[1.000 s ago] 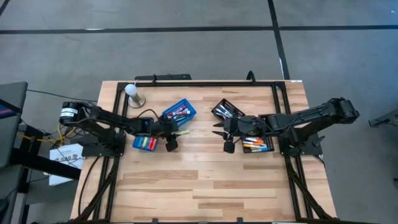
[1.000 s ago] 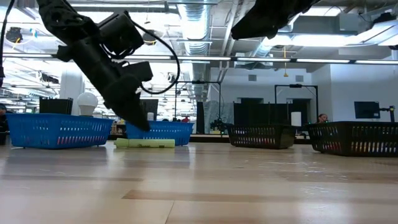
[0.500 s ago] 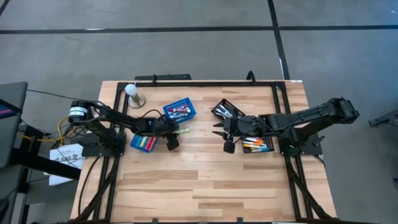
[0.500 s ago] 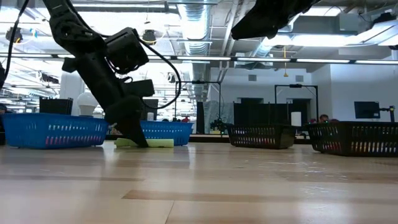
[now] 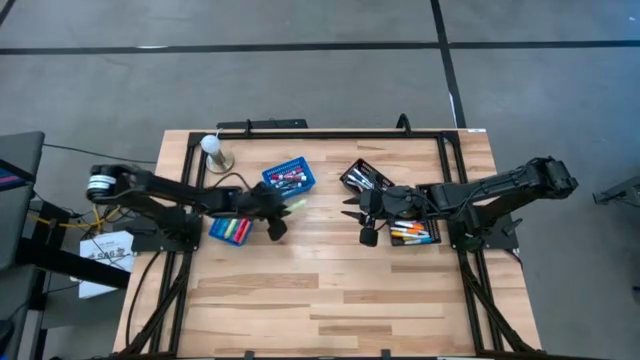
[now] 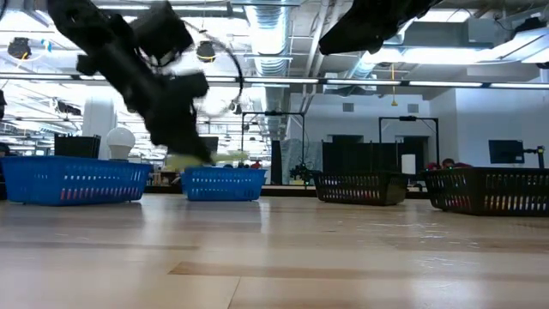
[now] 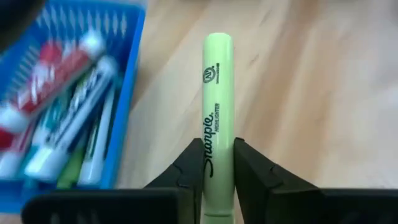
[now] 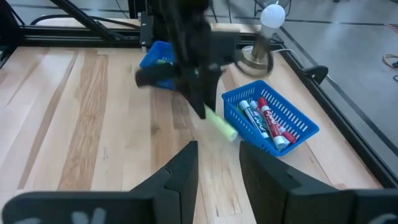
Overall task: Pick & Place Markers
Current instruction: Put the light green highlighter pen into the left blue bin
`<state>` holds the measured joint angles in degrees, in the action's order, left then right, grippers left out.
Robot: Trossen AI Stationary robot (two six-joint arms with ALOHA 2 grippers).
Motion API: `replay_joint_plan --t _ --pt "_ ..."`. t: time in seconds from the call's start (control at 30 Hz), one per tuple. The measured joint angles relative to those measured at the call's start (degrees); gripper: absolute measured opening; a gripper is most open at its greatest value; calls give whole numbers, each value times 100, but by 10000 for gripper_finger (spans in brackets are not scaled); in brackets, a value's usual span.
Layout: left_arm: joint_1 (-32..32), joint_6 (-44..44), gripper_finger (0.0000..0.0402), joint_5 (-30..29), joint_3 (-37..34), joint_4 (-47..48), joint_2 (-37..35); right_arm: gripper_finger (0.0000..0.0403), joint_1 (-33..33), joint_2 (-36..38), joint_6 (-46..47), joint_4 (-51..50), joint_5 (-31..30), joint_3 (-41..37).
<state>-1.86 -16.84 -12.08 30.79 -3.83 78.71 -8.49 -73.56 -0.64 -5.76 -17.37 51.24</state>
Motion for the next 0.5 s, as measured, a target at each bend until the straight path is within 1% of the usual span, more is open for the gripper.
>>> replay_joint_plan --t 0.1,0.2,0.37,0.43,0.5 --pt "167 -159 60 -31 2 24 -615 107 2 0 0 -17 0 0" --pt "423 -202 63 -415 4 307 -1231 107 0 0 0 -20 0 0" --pt "819 -742 64 -1378 7 1585 -2158 107 0 -1 2 -66 0 0" --pt "947 -1152 64 -1577 7 2092 -2425 107 2 -2 5 -70 0 0" --pt "1063 -1529 64 -1645 7 2515 -2615 107 2 -2 13 -74 0 0"
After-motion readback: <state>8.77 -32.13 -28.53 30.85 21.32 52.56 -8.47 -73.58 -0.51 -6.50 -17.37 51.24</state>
